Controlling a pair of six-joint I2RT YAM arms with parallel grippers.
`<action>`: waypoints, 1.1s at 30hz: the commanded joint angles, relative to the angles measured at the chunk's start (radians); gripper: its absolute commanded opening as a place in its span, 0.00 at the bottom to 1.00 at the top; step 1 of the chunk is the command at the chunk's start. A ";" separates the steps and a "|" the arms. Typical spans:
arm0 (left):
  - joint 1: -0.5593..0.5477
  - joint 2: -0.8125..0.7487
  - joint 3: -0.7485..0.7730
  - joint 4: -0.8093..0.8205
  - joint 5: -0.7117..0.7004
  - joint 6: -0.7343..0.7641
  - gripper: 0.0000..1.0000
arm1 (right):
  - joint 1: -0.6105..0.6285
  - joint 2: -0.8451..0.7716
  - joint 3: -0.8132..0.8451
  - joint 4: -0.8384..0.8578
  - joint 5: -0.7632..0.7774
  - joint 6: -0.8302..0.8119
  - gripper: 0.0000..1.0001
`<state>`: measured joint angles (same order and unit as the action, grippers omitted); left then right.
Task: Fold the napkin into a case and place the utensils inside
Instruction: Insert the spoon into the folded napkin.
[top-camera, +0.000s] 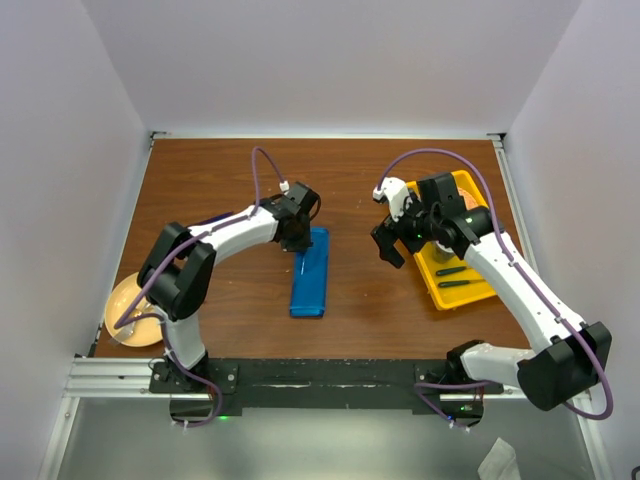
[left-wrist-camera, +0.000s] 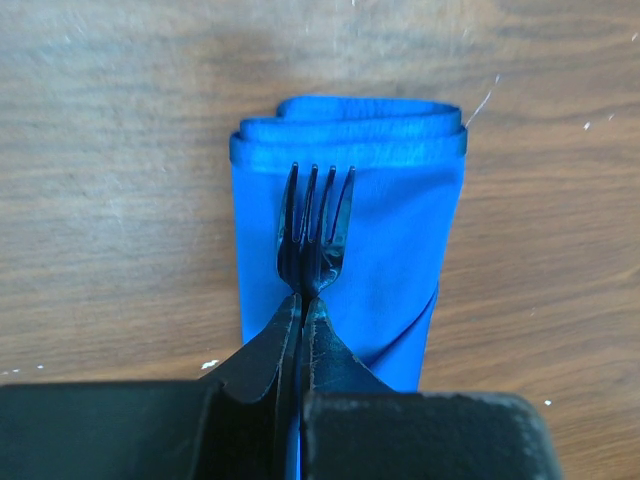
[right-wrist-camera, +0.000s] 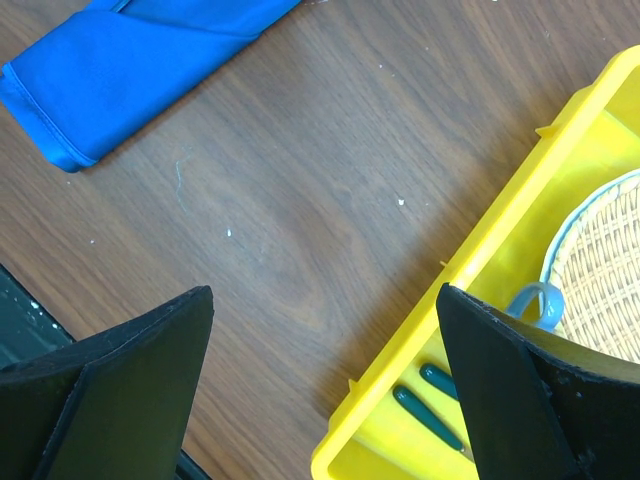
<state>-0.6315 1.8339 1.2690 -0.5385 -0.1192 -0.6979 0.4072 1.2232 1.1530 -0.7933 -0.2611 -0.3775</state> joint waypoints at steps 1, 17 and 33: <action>-0.007 -0.050 -0.022 0.025 0.012 -0.025 0.00 | -0.004 -0.022 -0.004 0.019 -0.030 0.014 0.98; 0.009 -0.067 0.047 -0.011 -0.016 0.035 0.34 | -0.004 -0.033 -0.006 0.019 -0.035 0.014 0.98; 0.676 0.059 0.688 -0.664 0.565 1.443 0.59 | -0.002 0.081 0.103 0.042 -0.069 -0.008 0.98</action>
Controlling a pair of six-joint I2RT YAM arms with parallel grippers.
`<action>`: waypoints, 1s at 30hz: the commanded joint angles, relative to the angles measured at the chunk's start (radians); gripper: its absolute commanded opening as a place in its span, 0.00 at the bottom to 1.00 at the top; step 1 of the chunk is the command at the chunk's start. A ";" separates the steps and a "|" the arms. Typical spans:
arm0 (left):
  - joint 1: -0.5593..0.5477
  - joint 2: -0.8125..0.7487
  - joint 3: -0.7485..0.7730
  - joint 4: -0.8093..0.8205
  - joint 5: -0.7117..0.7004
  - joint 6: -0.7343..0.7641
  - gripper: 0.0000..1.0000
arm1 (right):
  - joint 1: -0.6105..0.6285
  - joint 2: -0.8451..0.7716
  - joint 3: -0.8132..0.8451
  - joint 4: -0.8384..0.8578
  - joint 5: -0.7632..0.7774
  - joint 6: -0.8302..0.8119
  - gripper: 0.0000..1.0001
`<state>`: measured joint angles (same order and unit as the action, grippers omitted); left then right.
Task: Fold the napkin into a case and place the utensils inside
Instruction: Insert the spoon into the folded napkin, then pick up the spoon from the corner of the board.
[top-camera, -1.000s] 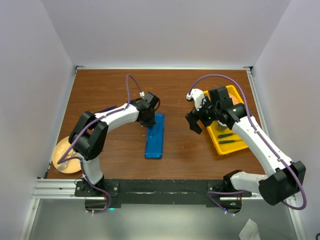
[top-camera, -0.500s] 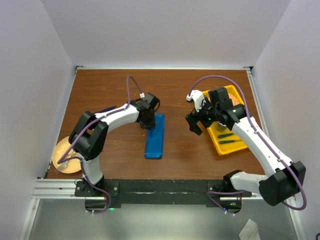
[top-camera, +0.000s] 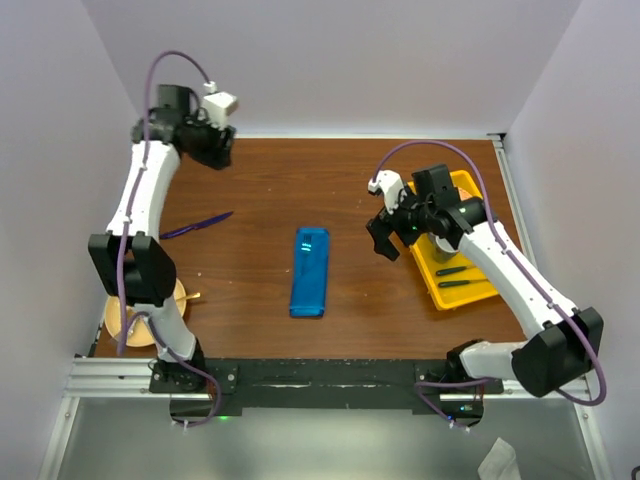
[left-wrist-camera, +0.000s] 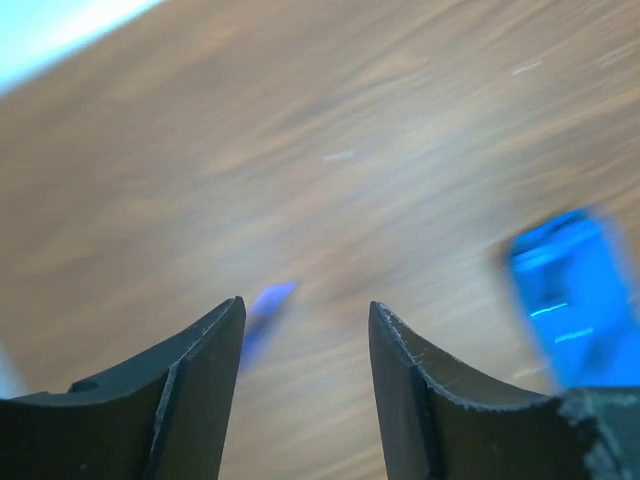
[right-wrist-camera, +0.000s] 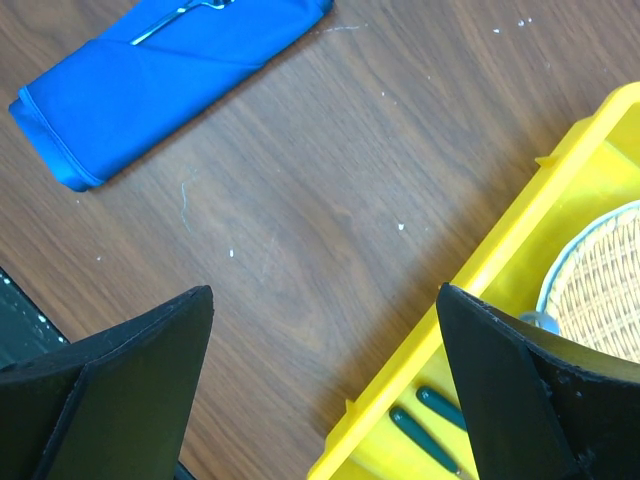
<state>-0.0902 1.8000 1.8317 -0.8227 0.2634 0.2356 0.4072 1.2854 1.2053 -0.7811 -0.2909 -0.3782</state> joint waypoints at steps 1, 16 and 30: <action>0.183 0.120 0.199 -0.438 0.174 0.586 0.59 | -0.002 0.023 0.054 0.031 -0.040 -0.010 0.98; 0.265 0.331 0.052 -0.372 -0.061 0.971 0.44 | -0.002 0.135 0.103 0.034 -0.068 0.005 0.98; 0.264 0.400 -0.018 -0.326 -0.085 1.104 0.41 | -0.004 0.204 0.161 0.033 -0.045 0.012 0.98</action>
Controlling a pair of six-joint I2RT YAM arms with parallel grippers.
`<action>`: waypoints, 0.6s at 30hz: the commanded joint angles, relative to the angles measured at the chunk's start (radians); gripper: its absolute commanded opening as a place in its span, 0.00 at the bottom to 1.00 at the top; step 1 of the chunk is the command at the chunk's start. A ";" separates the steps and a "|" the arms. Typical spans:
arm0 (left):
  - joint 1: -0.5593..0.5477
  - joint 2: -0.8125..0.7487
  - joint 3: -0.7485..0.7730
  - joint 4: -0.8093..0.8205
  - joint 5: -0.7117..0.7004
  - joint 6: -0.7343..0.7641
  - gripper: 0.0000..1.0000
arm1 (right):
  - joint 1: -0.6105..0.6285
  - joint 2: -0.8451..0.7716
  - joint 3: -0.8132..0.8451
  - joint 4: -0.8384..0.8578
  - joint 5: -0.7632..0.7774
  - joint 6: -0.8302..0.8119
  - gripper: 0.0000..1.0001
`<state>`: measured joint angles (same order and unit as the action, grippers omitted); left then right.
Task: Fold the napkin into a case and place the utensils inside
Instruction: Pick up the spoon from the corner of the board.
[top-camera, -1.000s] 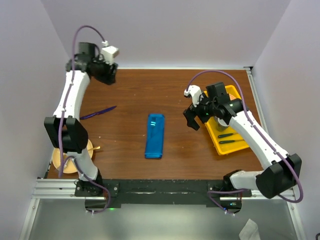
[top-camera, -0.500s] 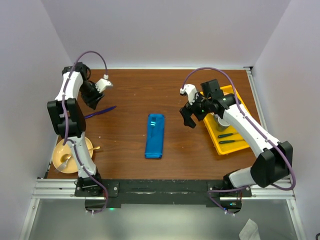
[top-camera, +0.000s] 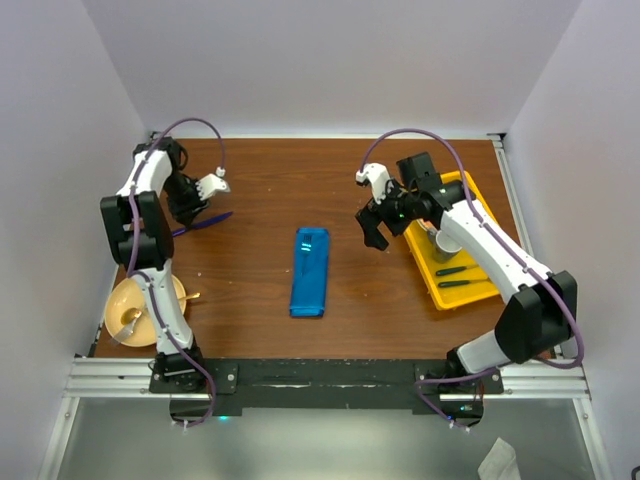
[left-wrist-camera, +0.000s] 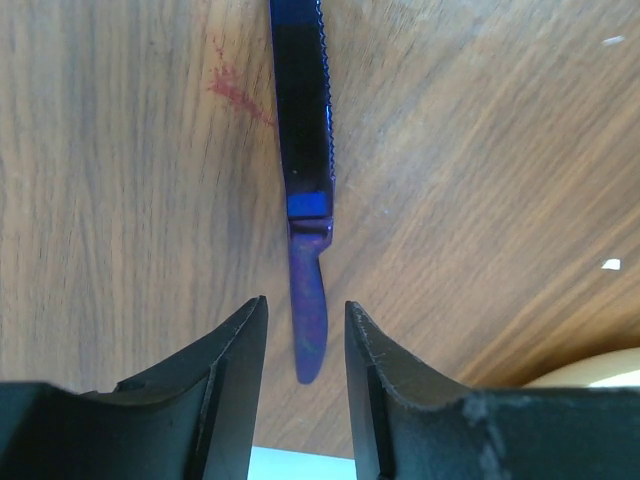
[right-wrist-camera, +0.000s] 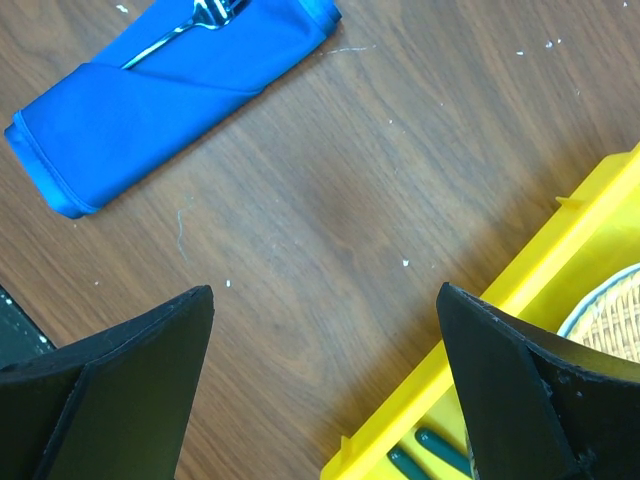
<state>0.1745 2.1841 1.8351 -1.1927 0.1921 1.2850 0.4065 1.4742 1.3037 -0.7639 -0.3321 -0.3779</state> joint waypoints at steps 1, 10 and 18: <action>-0.003 0.020 -0.030 0.054 -0.019 0.054 0.40 | -0.003 0.018 0.068 0.015 -0.002 0.013 0.98; -0.006 0.036 -0.115 0.111 -0.008 0.051 0.34 | -0.003 0.052 0.104 -0.009 0.005 -0.004 0.98; -0.036 -0.009 -0.192 0.113 0.049 0.019 0.05 | -0.002 0.057 0.104 -0.012 0.002 -0.012 0.98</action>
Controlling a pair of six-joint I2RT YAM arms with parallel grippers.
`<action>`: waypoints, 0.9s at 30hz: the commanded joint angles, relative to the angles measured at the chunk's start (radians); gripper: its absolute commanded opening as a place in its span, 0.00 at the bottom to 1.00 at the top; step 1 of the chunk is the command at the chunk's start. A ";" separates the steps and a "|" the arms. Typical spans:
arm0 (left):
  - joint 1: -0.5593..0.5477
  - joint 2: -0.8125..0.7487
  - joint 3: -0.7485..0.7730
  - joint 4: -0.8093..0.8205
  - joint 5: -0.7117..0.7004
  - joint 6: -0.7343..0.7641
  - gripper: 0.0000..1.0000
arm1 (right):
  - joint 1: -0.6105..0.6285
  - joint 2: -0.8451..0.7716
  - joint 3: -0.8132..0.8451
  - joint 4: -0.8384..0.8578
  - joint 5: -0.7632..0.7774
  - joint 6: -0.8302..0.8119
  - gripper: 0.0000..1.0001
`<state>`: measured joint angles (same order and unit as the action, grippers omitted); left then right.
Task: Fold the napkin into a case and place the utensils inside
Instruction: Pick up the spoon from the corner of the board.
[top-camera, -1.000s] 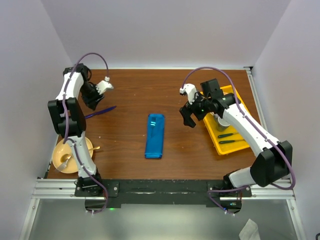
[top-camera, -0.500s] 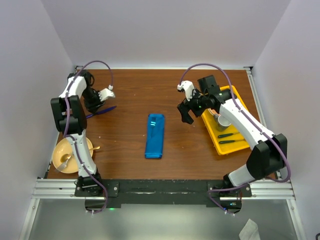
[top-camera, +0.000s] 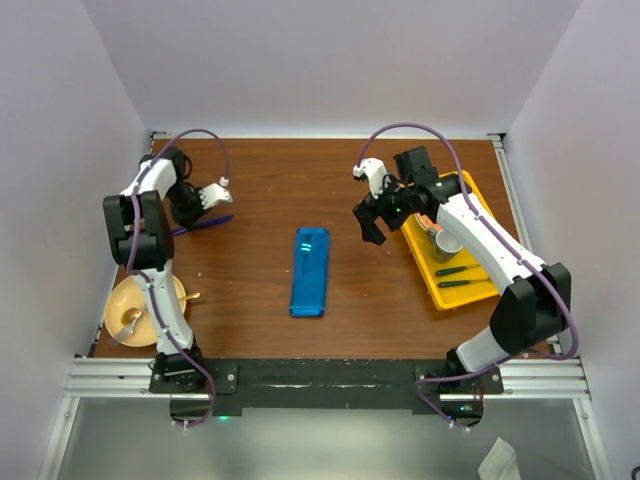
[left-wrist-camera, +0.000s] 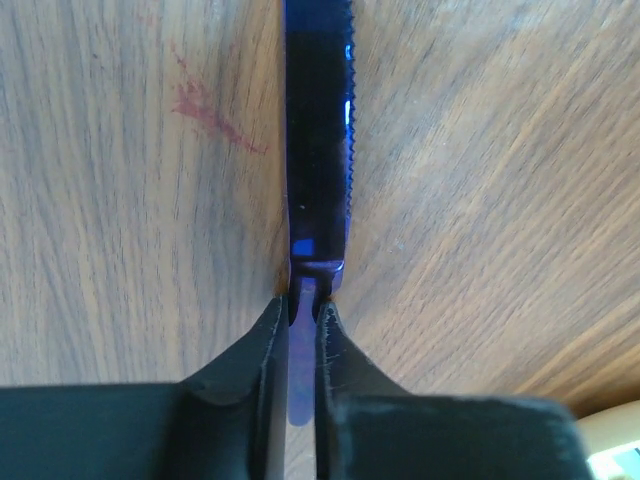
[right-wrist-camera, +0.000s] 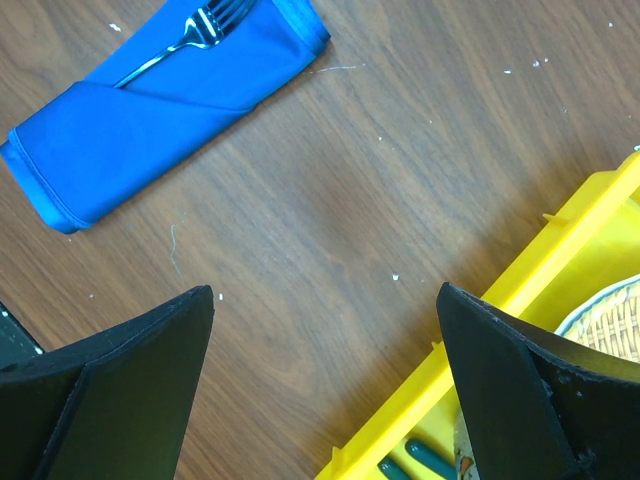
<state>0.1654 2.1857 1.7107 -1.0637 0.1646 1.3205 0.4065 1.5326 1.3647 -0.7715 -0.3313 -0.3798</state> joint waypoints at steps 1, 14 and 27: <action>-0.033 -0.017 -0.078 0.004 0.088 -0.030 0.00 | -0.003 -0.002 0.043 -0.005 0.000 -0.011 0.98; -0.093 -0.087 0.230 0.189 0.212 -0.898 0.00 | -0.002 -0.054 -0.007 0.014 0.014 -0.019 0.98; -0.265 -0.279 0.076 0.297 -0.020 -1.636 0.00 | -0.005 -0.100 -0.044 0.063 0.017 0.111 0.98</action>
<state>-0.1143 1.9953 1.8263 -0.8158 0.2081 -0.0433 0.4065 1.4742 1.3174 -0.7498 -0.3161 -0.3286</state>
